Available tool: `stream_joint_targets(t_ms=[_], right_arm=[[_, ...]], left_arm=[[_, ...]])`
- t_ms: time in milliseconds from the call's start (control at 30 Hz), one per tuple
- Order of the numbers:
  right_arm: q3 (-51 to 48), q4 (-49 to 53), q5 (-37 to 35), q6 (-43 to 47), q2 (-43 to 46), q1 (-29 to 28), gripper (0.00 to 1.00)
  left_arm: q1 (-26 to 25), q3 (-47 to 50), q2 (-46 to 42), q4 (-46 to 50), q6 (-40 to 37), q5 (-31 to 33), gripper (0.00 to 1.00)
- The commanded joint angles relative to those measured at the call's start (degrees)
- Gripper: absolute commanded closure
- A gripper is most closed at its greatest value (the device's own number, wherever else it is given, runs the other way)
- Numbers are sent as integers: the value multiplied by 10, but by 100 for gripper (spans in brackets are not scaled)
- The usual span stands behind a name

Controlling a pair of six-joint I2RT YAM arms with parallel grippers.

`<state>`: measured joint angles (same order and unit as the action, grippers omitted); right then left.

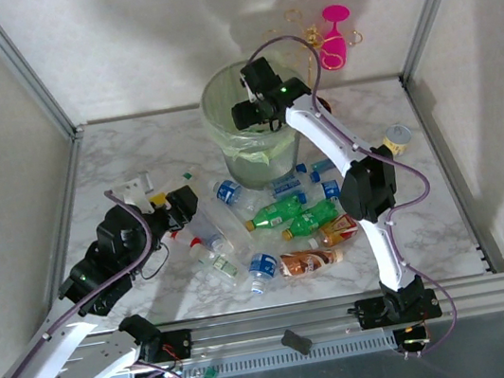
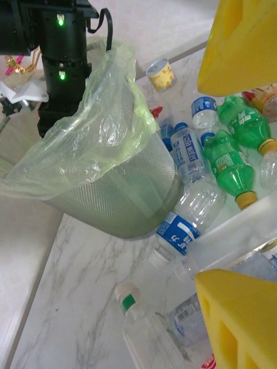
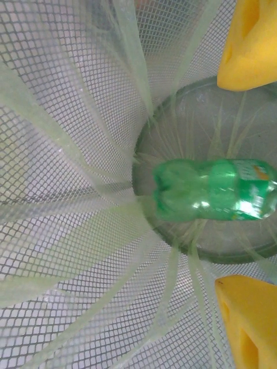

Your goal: Put the plastic bottles in the bin

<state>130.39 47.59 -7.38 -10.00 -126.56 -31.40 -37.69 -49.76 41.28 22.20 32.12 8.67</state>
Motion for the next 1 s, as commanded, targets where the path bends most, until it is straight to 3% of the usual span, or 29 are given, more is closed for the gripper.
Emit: stream_joint_targets(t_ms=[0,233,400,667,867,967], right_arm=[[18,-1,-14,-4,40,-4,16],[-71,-79,-38,10,163,-14,14],[-120,-98,-2,-17,254,-25,13],[-327,-170,-11,-37,436,-81,15],[-476,-207,18,-74,552,-101,16],[-516,-208,78,-94,587,-103,16]], left_arm=[[-3,-24,-4,22,-5,29,21],[1,-52,23,58,-1,60,19],[26,-53,50,67,20,63,19],[155,-66,111,122,104,139,16],[313,-9,169,65,136,69,18],[343,-11,201,46,111,110,17]])
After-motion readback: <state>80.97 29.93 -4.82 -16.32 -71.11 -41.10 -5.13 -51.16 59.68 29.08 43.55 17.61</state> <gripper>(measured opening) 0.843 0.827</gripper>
